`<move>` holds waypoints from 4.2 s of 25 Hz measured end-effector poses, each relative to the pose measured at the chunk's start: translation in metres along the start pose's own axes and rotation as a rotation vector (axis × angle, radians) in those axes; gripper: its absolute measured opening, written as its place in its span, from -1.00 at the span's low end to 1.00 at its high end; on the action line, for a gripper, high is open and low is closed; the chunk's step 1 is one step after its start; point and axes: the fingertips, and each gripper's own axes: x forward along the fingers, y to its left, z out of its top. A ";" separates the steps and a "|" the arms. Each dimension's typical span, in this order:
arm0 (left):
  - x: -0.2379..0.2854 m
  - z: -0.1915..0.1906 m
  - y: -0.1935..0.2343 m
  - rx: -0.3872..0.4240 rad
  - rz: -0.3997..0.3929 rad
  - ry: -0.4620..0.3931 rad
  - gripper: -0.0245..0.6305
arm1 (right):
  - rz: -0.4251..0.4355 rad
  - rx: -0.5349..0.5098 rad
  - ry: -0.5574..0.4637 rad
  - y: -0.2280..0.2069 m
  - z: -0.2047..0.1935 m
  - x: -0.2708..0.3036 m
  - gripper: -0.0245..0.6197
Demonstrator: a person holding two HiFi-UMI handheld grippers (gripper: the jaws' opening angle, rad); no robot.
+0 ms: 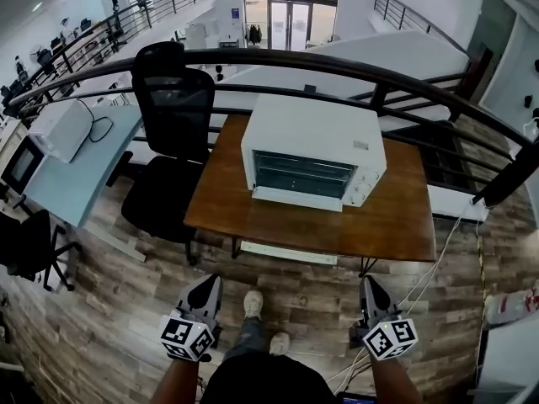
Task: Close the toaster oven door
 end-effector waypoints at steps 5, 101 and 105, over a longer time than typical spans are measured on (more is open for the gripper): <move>0.037 -0.027 0.011 0.028 -0.011 0.077 -0.89 | -0.043 -0.035 0.068 -0.008 -0.037 0.035 -0.93; 0.238 0.008 0.046 -0.820 -0.207 0.107 -0.53 | -0.124 0.302 0.077 -0.059 -0.001 0.166 -0.38; 0.250 0.022 0.049 -0.849 -0.223 0.083 -0.54 | -0.090 0.439 0.015 -0.064 0.012 0.182 -0.39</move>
